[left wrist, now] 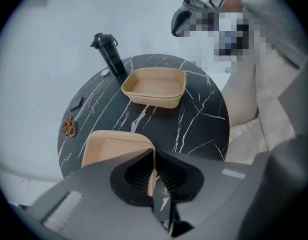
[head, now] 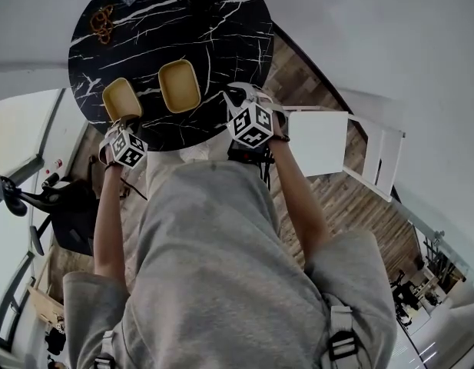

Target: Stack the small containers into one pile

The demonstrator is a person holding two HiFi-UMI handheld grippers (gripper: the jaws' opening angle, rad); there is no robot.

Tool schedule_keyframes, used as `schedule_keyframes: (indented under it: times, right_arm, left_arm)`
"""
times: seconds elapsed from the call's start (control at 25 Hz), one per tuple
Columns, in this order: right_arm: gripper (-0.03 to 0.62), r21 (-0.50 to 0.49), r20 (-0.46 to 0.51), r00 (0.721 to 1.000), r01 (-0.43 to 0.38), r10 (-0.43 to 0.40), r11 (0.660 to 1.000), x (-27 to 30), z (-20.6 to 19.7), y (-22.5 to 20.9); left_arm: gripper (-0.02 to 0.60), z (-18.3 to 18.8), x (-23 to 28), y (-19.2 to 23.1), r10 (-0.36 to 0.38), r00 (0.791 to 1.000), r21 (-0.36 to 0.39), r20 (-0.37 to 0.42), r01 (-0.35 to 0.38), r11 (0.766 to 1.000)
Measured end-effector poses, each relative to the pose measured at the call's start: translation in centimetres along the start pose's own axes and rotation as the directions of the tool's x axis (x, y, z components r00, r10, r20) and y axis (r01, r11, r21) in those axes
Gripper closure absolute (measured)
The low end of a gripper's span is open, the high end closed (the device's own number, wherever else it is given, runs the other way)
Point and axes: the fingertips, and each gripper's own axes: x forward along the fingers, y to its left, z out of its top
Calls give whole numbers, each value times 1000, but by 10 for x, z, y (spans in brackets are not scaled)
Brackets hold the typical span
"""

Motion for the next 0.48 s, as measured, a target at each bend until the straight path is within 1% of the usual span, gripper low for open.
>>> schedule_keyframes:
  times: [0.16, 0.24, 0.32, 0.36, 0.4, 0.48]
  right_arm:
    - [548, -4, -4, 1000, -11, 11, 1000, 3, 0, 2]
    - [549, -8, -3, 1000, -14, 14, 1000, 5, 0, 4]
    - [552, -12, -2, 1000, -14, 14, 1000, 5, -1, 4]
    - [553, -11, -3, 1000, -15, 15, 1000, 5, -2, 3]
    - [553, -9, -6, 1000, -15, 15, 1000, 5, -4, 2]
    - [553, -6, -12, 1000, -16, 15, 1000, 5, -6, 2]
  left_arm:
    - [568, 9, -12, 3, 36, 999, -21, 40, -35, 999]
    - [566, 19, -23, 7, 65, 995, -64, 78, -60, 996]
    - [566, 36, -34, 11, 99, 987, -108, 125, -86, 990]
    - [568, 45, -40, 12, 114, 983, -119, 147, -97, 988]
    - [568, 56, -45, 12, 126, 978, -120, 168, -106, 987]
    - [569, 77, -54, 11, 140, 968, -98, 207, -122, 988]
